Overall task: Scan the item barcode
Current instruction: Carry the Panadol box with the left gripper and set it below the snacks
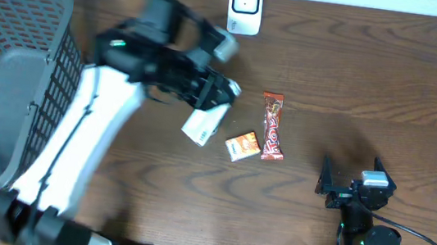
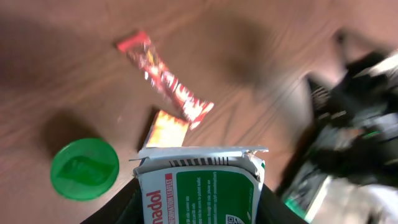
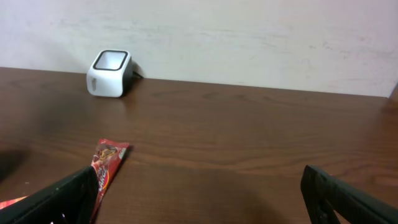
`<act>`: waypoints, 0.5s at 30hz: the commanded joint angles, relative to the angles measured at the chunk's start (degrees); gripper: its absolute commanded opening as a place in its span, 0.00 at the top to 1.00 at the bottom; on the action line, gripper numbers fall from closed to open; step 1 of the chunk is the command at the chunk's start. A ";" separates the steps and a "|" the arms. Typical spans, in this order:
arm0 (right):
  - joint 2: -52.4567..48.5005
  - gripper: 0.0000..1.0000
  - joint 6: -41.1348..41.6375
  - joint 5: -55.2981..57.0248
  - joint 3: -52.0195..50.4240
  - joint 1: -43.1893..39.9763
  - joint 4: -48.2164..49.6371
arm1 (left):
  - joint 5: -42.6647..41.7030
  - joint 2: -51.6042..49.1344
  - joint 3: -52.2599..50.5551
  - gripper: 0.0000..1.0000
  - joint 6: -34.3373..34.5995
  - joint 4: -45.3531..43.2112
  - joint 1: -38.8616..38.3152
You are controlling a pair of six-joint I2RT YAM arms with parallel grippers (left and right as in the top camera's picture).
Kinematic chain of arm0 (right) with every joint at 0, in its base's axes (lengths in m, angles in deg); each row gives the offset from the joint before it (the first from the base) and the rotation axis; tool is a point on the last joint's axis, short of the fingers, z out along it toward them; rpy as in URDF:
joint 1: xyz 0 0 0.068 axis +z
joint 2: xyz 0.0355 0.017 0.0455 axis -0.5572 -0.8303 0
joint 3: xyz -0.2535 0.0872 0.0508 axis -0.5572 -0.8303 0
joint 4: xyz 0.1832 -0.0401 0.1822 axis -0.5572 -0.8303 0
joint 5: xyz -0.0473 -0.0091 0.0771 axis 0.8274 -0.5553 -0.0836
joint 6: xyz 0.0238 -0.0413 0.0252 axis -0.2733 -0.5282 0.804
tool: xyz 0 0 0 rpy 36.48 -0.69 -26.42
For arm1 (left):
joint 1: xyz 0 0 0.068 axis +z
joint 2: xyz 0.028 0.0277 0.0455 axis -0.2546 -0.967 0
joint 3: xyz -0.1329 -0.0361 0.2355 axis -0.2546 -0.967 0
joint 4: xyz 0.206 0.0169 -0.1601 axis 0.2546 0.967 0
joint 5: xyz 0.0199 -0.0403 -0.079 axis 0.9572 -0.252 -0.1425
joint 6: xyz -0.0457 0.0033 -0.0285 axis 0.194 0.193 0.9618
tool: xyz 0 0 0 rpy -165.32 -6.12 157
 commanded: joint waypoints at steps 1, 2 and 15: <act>0.31 0.01 0.96 0.31 -0.07 -0.50 -0.17 | 10.49 -6.32 -0.17 0.61 -9.70 0.90 -5.75; 0.31 0.01 0.96 0.31 -0.07 -0.50 -0.15 | 11.17 -7.87 -0.17 0.61 -10.97 0.87 -7.08; 0.31 0.01 0.96 0.31 -0.07 -0.50 -0.15 | 11.78 -23.67 -0.17 0.56 -16.37 -9.27 -18.53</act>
